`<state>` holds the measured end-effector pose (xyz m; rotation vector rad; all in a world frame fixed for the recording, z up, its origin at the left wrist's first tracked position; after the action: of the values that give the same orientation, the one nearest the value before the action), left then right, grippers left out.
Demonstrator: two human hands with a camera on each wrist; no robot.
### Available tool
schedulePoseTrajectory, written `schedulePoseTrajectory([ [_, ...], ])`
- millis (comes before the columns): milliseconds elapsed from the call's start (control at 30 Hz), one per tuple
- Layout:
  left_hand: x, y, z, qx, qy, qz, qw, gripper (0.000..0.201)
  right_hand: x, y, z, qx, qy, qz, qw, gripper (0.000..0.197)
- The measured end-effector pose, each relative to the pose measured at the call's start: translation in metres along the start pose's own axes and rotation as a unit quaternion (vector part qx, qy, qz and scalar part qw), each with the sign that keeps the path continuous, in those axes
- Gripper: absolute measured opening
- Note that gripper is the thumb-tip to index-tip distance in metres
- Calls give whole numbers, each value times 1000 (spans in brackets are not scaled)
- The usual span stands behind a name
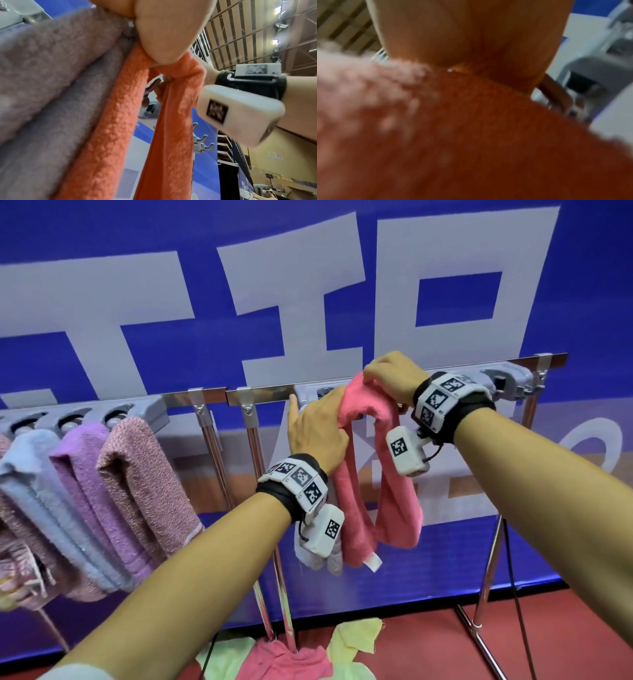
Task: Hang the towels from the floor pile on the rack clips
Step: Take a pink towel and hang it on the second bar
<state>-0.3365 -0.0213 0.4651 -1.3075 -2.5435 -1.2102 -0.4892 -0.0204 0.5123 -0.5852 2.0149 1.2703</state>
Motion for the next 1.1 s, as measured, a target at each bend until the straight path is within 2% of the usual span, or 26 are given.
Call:
schedulePoseTrajectory([
  [67, 1, -3, -5, 2, -4, -2, 1000, 72, -2, 4, -2, 24, 43, 135, 990, 22],
  [167, 10, -12, -9, -26, -23, -34, 999, 55, 9, 12, 1, 80, 41, 298, 950, 17],
  [233, 16, -20, -7, -50, -37, -73, 995, 48, 18, 8, 6, 80, 50, 315, 944, 30],
  [333, 20, -21, -5, -50, -40, -63, 996, 40, 20, -2, 21, 68, 107, 271, 954, 28],
  [400, 19, -20, -4, -53, -45, -48, 996, 38, 22, -10, 32, 41, 121, 222, 967, 35],
  [500, 16, -20, -2, -65, -58, -24, 996, 45, 22, -24, 44, 8, 144, 208, 967, 59],
  [633, 14, -22, 4, -89, -96, -55, 990, 55, 23, -37, 50, -20, 169, 258, 951, 68],
  [700, 12, -25, 6, -98, -116, -86, 985, 63, 26, -41, 52, -30, 165, 265, 950, 66],
  [833, 10, -30, 11, -101, -139, -148, 974, 86, 27, -38, 54, 4, 149, 273, 950, 63],
  [900, 8, -31, 15, -102, -137, -184, 968, 94, 27, -37, 55, 23, 142, 288, 947, 55],
  [1100, -3, -29, 23, -80, -137, -263, 952, 105, 23, -28, 60, 67, 127, 387, 911, 41],
])
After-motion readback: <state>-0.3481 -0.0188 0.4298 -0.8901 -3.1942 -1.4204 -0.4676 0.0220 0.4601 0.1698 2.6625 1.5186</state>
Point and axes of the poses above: each hand's wrist, its own z-axis away from the middle knuckle, its own y-axis out of the back of the hand, x = y × z, the point moved 7 cm from there along -z, towards the middle knuckle, and after that the axes turned 3 degrees about z, right-handed, at the moved point
